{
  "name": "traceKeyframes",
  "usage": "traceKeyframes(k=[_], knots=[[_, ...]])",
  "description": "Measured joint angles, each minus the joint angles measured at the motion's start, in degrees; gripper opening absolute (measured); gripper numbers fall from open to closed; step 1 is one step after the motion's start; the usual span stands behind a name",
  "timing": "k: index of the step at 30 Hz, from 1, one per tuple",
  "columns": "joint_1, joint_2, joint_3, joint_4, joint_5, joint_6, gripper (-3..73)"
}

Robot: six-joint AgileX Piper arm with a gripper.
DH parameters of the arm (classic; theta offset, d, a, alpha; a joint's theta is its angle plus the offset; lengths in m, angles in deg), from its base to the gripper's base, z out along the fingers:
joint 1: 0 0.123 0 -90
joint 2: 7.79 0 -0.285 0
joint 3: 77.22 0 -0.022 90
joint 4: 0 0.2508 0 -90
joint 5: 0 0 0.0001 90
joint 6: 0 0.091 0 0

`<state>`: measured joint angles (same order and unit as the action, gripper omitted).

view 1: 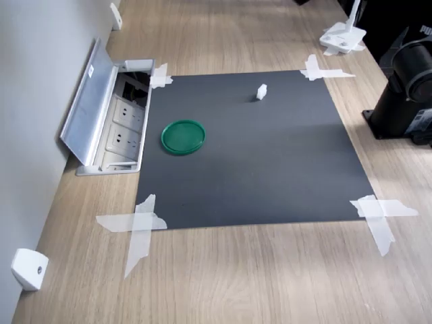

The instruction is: Grasp a white terminal and put it on the green lid.

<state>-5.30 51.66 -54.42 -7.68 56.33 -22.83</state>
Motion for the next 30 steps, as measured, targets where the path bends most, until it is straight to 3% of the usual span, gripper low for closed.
traceKeyframes(k=[5,12,18,22,26,30], knots=[[-3.22,7.40,-1.00,3.46,3.50,-11.70,-0.8],[-15.21,12.32,-1.00,10.62,4.85,-29.35,-0.8],[-23.40,15.30,-1.10,14.45,6.09,-46.85,1.4],[-24.00,16.91,-1.10,15.16,6.12,-50.99,11.6],[-24.00,17.91,-1.10,15.51,5.91,-51.78,29.2],[-24.00,19.74,-1.10,12.93,4.37,-51.78,47.3]])
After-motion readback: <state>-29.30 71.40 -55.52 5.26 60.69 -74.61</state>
